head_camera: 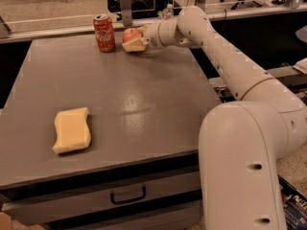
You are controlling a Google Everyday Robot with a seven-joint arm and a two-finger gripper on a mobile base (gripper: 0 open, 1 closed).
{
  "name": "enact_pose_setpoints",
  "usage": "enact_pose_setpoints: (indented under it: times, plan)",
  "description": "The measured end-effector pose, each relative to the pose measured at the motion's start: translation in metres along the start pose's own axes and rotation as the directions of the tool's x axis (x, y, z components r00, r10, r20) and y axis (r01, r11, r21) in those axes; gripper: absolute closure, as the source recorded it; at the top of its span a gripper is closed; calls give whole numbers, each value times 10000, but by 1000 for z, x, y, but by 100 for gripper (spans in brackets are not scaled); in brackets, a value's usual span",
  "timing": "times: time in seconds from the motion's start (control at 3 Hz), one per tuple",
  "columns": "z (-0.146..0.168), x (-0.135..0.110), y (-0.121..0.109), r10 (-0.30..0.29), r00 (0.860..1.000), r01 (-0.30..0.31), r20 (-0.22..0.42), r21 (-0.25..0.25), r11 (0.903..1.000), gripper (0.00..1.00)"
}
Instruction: Move apple near coke can
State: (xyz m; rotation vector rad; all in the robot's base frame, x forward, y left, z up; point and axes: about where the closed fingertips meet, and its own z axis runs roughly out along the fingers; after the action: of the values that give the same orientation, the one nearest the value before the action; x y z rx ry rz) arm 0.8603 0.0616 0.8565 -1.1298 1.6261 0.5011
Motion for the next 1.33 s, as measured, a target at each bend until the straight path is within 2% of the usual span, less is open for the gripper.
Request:
enact_pose_setpoints:
  times: [0.67, 1.0, 1.33]
  plan:
    - [10, 1, 9, -42, 9999, 39, -99, -302, 9995, 7]
    - [8, 2, 11, -27, 10000, 24, -81, -340, 9994, 0]
    - [-2, 2, 14, 41, 10000, -43, -41, -298, 9995, 0]
